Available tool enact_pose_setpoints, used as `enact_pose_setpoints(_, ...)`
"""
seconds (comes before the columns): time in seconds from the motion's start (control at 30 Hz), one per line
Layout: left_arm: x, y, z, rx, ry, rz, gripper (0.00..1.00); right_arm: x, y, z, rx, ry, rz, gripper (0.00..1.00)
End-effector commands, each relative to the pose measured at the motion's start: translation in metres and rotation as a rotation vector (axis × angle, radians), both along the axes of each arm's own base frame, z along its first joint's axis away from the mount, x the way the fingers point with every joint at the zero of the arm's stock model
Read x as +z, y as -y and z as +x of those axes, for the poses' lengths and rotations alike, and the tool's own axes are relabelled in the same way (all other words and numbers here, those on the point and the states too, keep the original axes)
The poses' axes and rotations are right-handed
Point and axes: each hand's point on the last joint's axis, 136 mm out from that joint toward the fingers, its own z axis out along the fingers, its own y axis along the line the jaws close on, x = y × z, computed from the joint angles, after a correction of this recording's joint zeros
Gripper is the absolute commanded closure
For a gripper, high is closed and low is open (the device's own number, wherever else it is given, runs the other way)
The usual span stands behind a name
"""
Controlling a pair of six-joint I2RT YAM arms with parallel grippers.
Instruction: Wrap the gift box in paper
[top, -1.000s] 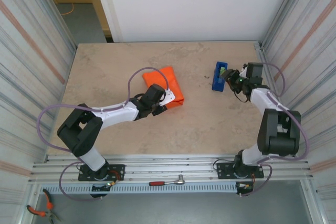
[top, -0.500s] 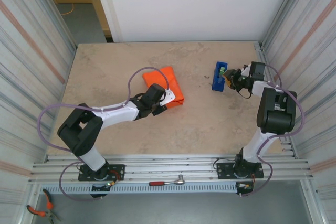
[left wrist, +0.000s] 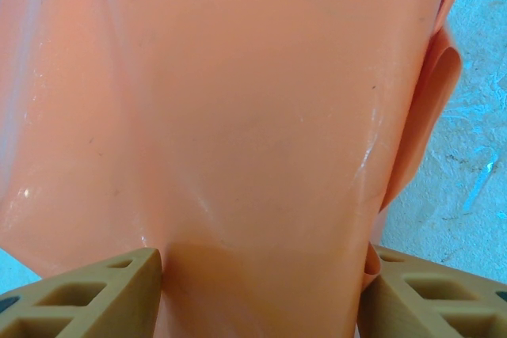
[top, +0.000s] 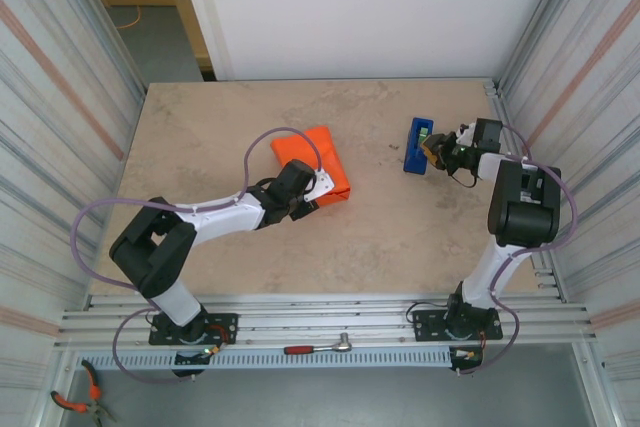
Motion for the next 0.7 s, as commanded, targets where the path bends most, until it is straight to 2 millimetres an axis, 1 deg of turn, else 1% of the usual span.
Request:
enact_pose_setpoints(0.0,-0.0134,-0.0054,-0.0047,0.008,-0.053,0.032,0.37,0.0077,0.0003,0.0088,0.013,0.024,0.022,0.71)
enact_pose_setpoints(0.07,-0.0139,-0.0056,-0.0048,0.008,-0.054,0.033,0.38,0.0067,0.0001,0.0091,0.014,0.023,0.024,0.71)
enact_pose_setpoints(0.23,-0.0138,-0.0057,-0.0047,0.01,-0.054,0.034,0.38,0.0046,-0.0008,0.0102,0.02,0.021,0.031,0.77)
enact_pose_setpoints(0.43,-0.0139,-0.0058,-0.0045,0.01,-0.054,0.034,0.38,0.002,-0.0018,0.0097,0.024,0.014,0.039,0.82)
enact_pose_setpoints(0.53,-0.0141,-0.0057,-0.0045,0.01,-0.055,0.034,0.38,0.0016,-0.0024,0.0093,0.027,0.013,0.042,0.88)
enact_pose_setpoints(0.6,-0.0142,-0.0058,-0.0046,0.01,-0.055,0.035,0.37,0.0028,-0.003,0.0095,0.029,0.015,0.047,0.98)
enact_pose_setpoints(0.63,-0.014,-0.0057,-0.0045,0.01,-0.054,0.034,0.38,0.0049,-0.0036,0.0093,0.029,0.017,0.052,1.0)
enact_pose_setpoints(0.67,-0.0135,-0.0057,-0.0045,0.01,-0.053,0.033,0.38,0.0066,-0.0037,0.0095,0.029,0.022,0.054,1.0)
